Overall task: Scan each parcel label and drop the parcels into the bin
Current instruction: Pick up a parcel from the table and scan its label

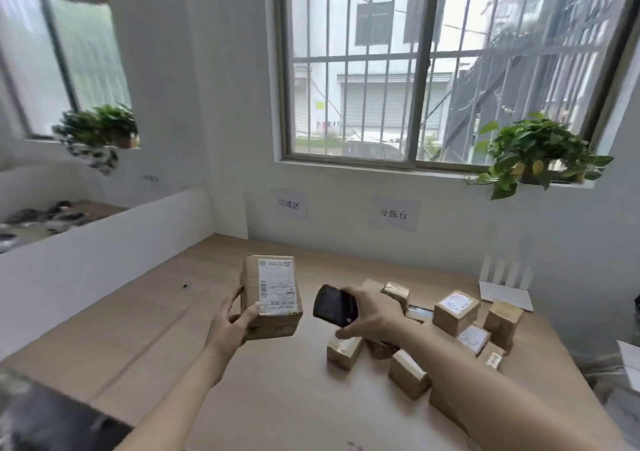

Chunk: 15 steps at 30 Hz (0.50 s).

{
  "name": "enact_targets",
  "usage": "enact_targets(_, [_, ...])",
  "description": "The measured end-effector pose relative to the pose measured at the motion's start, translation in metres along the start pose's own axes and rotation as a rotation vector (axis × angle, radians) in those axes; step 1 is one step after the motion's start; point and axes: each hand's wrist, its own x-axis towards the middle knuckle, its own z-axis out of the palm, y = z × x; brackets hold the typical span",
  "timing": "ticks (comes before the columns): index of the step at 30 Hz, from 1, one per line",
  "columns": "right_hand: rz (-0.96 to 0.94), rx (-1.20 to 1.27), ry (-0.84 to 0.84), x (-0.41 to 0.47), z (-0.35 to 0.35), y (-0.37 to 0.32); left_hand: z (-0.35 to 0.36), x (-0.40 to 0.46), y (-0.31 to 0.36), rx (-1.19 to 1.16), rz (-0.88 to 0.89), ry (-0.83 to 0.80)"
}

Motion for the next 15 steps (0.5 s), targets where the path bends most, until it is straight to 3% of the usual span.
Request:
enact_targets(11, [-0.331,-0.055,-0.051,0.106,0.088,-0.266,-0.287,-0.001,-0.009,-0.085,-0.016,0.333])
enact_targets(15, [-0.439,-0.044,-0.069,0.123,0.118,-0.351,-0.381,-0.008,-0.027,-0.018,-0.002,0.455])
